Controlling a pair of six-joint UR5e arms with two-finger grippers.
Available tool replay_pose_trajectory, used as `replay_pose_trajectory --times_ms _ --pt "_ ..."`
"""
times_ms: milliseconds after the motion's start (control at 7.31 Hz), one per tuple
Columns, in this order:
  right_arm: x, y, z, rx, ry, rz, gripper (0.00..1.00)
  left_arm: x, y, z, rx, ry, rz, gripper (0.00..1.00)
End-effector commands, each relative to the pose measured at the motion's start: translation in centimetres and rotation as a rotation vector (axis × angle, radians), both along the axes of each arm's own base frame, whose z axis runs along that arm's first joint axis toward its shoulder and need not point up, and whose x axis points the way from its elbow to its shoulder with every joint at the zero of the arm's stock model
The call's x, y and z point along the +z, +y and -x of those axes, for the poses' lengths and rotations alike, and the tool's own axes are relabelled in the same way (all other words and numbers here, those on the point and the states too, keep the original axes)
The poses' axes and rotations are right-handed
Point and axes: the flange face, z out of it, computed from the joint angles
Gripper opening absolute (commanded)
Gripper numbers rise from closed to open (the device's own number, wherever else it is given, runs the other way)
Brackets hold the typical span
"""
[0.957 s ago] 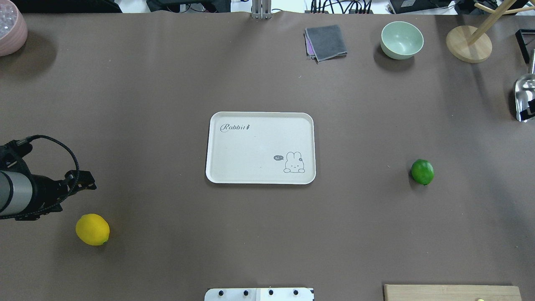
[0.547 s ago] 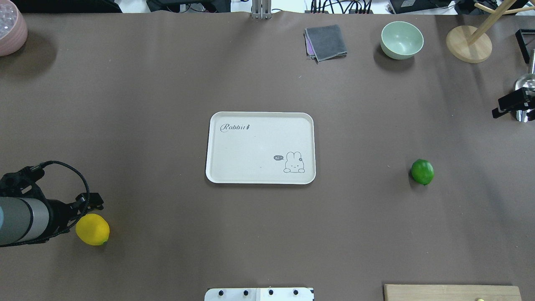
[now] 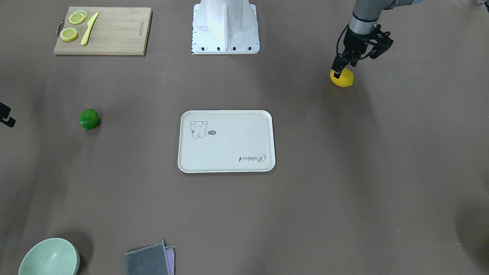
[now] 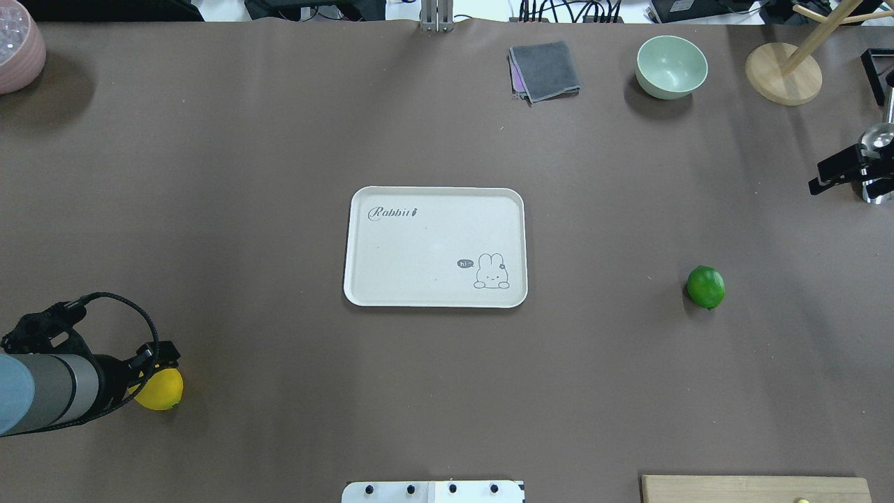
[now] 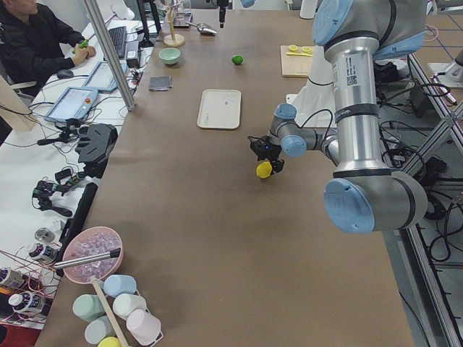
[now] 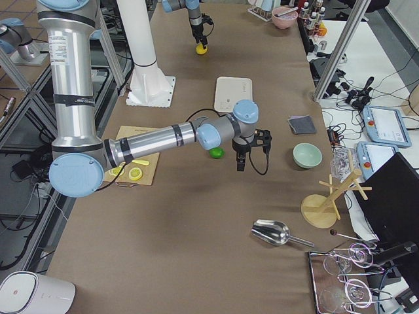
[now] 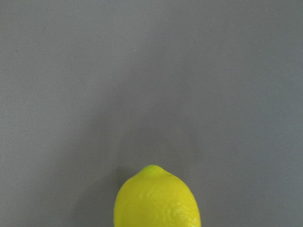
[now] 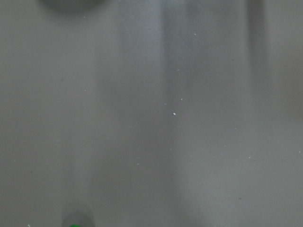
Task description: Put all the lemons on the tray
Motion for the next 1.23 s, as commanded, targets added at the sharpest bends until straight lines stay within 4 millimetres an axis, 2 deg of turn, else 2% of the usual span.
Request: replay_pose_trajectory --times_ms 0,137,274,410,547,684,957,1094 --pt "-0.6 -0.3 0.7 0.004 -0.005 0.005 1.0 0.9 0.1 -1.1 -0.002 -0.01 0.007 0.97" --pt "-0.6 -0.3 0.7 0.003 -0.005 0.005 1.0 0.1 -0.3 -1.5 -0.027 0.004 -0.01 0.78" --pt "-0.6 -0.2 1.0 -0.001 -0.003 0.003 1.0 -1.0 -0.6 -2.1 -0.058 0.039 0.001 0.05" --pt "-0.8 -0.2 1.0 -0.003 -0.005 0.0 1.0 -2.3 -0.9 -2.3 -0.07 0.066 0.0 0.0" --pt "-1.6 -0.8 1.3 -0.003 -0.01 -0.013 1.0 -5.9 -1.0 0.5 -0.069 0.131 -0.005 0.0" --pt "-1.9 -0.9 1.9 -0.012 -0.012 -0.019 1.0 -7.8 -1.0 2.9 -0.059 0.175 0.026 0.0" --pt "-1.6 -1.1 4.4 -0.032 0.04 -0.04 1.0 -9.1 -2.3 3.1 -0.062 0.209 0.02 0.0" --pt "-2.2 -1.0 6.2 -0.025 0.049 -0.023 1.0 -11.0 -4.2 3.1 -0.049 0.251 -0.015 0.0"
